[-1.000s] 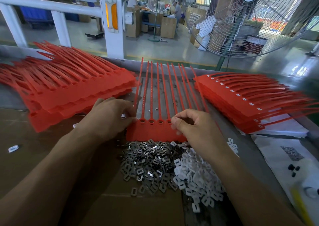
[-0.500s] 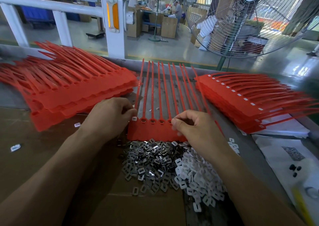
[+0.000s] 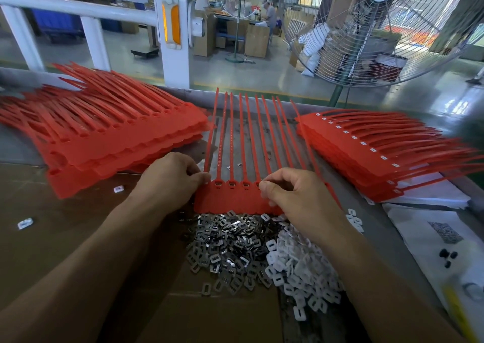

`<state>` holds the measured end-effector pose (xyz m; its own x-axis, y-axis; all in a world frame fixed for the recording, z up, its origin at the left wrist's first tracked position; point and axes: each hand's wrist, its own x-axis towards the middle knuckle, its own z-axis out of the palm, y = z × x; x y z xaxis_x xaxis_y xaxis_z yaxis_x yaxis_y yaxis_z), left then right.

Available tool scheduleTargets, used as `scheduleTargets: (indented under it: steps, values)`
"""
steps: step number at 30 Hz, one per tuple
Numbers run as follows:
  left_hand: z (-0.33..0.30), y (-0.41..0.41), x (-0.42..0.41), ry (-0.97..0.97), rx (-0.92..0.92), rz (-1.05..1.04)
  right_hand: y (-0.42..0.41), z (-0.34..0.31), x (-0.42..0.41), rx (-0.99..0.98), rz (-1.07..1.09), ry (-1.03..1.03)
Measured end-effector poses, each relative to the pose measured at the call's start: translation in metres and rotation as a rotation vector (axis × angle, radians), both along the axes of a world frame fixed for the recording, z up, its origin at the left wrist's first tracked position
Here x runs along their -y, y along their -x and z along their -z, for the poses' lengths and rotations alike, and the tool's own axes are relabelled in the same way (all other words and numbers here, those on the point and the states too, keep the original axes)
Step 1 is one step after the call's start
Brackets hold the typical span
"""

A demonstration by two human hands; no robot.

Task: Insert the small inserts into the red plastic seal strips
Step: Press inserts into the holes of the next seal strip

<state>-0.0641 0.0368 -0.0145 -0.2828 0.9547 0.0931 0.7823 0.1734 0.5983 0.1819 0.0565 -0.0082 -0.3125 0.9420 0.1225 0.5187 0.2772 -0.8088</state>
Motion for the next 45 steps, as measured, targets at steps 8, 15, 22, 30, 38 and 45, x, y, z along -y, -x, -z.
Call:
scheduleTargets:
  steps: [8,15,22,30,38,45]
  values:
    - [-0.001,-0.002,-0.002,0.006,-0.002,0.001,0.0,0.0,0.0,0.007,-0.013,0.001]
    - [-0.004,-0.004,-0.001,0.006,-0.014,0.006,-0.002,0.0,-0.001,-0.009,-0.008,-0.004]
    - [-0.004,-0.003,0.003,-0.005,0.002,0.003,-0.011,-0.009,-0.004,0.081,-0.1,0.025]
    - [-0.006,-0.006,0.004,-0.002,-0.047,-0.005,-0.017,-0.019,-0.002,0.228,-0.183,0.068]
    - [-0.007,-0.007,0.003,-0.001,-0.114,-0.009,-0.015,-0.019,-0.002,0.367,-0.237,0.068]
    - [-0.007,-0.002,0.005,-0.003,-0.035,-0.011,-0.012,-0.018,0.001,0.378,-0.207,-0.004]
